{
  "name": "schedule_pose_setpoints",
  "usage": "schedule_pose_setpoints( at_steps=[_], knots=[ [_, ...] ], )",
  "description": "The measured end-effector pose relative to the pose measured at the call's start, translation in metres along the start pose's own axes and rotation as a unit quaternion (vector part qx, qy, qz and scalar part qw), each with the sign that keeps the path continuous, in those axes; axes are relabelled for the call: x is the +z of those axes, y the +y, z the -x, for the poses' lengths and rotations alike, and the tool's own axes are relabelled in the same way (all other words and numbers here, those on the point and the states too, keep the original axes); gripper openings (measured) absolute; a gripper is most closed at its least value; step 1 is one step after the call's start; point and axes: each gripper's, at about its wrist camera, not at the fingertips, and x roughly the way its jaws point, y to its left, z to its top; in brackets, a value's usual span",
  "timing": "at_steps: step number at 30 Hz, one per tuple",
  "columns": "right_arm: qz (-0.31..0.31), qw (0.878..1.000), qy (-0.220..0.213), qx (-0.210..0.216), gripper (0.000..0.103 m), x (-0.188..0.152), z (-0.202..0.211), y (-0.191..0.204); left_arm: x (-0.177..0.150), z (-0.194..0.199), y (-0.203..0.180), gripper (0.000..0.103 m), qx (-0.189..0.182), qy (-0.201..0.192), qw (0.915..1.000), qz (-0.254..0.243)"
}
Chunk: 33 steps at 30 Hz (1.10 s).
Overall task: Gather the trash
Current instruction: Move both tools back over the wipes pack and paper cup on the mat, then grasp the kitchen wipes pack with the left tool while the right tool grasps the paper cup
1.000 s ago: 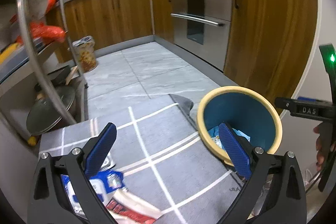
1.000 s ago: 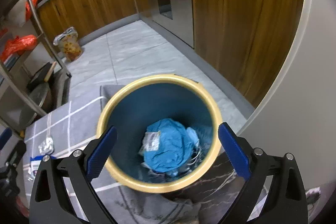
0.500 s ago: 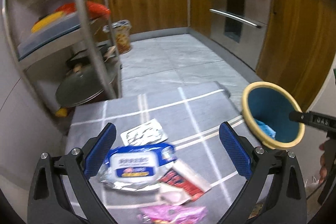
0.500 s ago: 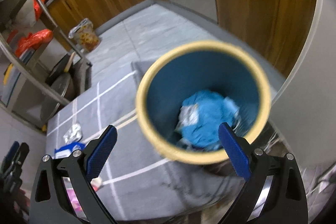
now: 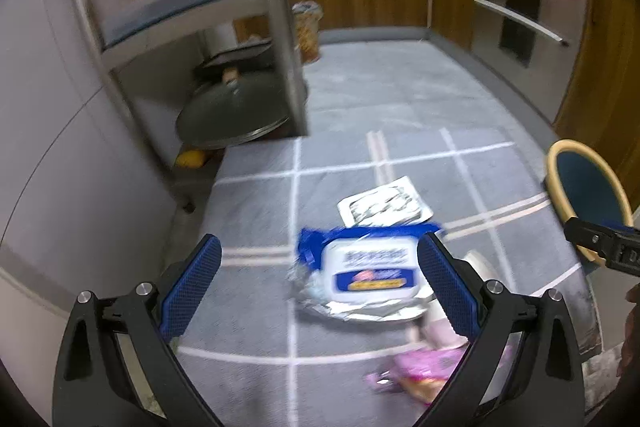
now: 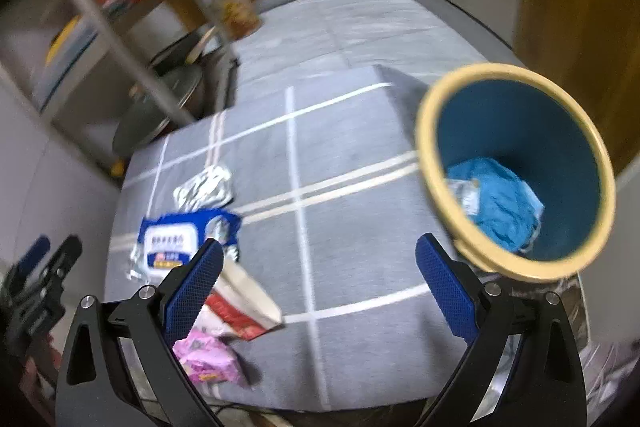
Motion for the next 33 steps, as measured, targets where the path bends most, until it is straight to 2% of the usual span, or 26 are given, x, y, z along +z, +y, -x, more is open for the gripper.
schedule_pose_setpoints(
  at_steps=[6, 11, 13, 16, 20, 22, 24, 26, 29, 30, 32, 33],
  knots=[
    [0.059, 0.998, 0.018, 0.007, 0.095, -0.006, -0.016, 0.029, -0.007, -0.018, 0.027, 0.097, 0.021, 0.027, 0.9989, 0.033],
    [0.093, 0.995, 0.036, 0.017, 0.092, -0.014, -0.023, 0.037, -0.011, -0.039, 0.026, 0.097, 0.020, 0.058, 0.9974, 0.038],
    [0.103, 0.993, 0.048, 0.026, 0.088, -0.017, -0.027, 0.040, -0.013, -0.046, 0.020, 0.097, 0.026, 0.065, 0.9973, 0.024],
    [0.119, 0.990, 0.064, 0.034, 0.074, -0.021, -0.034, 0.046, -0.018, -0.058, 0.013, 0.097, 0.030, 0.084, 0.9960, 0.011],
    [0.143, 0.985, 0.079, 0.049, 0.058, -0.025, -0.041, 0.055, -0.024, -0.073, 0.015, 0.096, 0.023, 0.113, 0.9930, 0.028],
    [0.155, 0.983, 0.086, 0.055, 0.051, -0.028, -0.045, 0.062, -0.026, -0.078, 0.018, 0.092, 0.018, 0.125, 0.9911, 0.042],
    [0.163, 0.981, 0.089, 0.054, 0.037, -0.028, -0.049, 0.065, -0.029, -0.084, 0.023, 0.084, 0.018, 0.138, 0.9886, 0.057],
    [0.168, 0.980, 0.094, 0.056, 0.031, -0.029, -0.054, 0.069, -0.031, -0.088, 0.028, 0.080, 0.014, 0.145, 0.9863, 0.076],
    [0.169, 0.979, 0.095, 0.059, 0.027, -0.029, -0.058, 0.072, -0.034, -0.092, 0.035, 0.070, 0.003, 0.155, 0.9824, 0.103],
    [0.171, 0.979, 0.095, 0.060, 0.027, -0.029, -0.059, 0.074, -0.036, -0.095, 0.035, 0.063, -0.004, 0.161, 0.9809, 0.110],
    [0.174, 0.978, 0.095, 0.062, 0.026, -0.028, -0.061, 0.075, -0.039, -0.101, 0.034, 0.052, -0.019, 0.174, 0.9780, 0.114],
    [0.175, 0.978, 0.096, 0.063, 0.026, -0.028, -0.062, 0.076, -0.040, -0.103, 0.033, 0.050, -0.022, 0.176, 0.9779, 0.111]
  ],
)
